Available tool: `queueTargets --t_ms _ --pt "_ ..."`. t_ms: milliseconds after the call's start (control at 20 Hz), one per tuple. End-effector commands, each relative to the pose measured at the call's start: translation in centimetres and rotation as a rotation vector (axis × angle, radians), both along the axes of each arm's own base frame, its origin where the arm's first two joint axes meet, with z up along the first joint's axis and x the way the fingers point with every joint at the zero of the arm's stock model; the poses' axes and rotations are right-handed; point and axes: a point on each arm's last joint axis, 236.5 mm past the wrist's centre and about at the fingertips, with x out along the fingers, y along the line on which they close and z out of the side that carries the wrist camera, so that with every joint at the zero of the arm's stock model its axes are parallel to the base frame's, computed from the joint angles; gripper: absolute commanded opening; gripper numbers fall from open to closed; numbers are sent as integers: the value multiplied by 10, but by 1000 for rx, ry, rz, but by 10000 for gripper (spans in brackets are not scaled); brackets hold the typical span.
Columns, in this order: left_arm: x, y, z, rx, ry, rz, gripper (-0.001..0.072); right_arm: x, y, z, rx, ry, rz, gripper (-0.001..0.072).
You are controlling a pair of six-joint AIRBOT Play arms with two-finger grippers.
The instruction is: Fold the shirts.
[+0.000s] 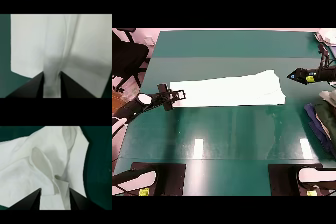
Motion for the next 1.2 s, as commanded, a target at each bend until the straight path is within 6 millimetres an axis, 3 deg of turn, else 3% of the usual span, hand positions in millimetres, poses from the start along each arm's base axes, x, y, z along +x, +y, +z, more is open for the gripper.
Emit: queueTargets --t_ms 0,500,900,950,1000,1150 --pt "1 1 1 -1 -6 7 27 1 1 2 7 -5 -1 408" --pt "13 11 12 23 -70 41 23 1 2 2 8 -4 0 407" --pt "22 15 23 -65 -113 141 28 1 2 2 9 -4 0 406" --pt "22 15 23 -64 -114 142 250 1 2 2 9 -4 0 406" --pt "23 15 23 -68 -114 144 410 1 2 2 8 -4 0 406" --pt "26 21 28 -57 -139 165 406 1 3 2 11 -4 1 406"
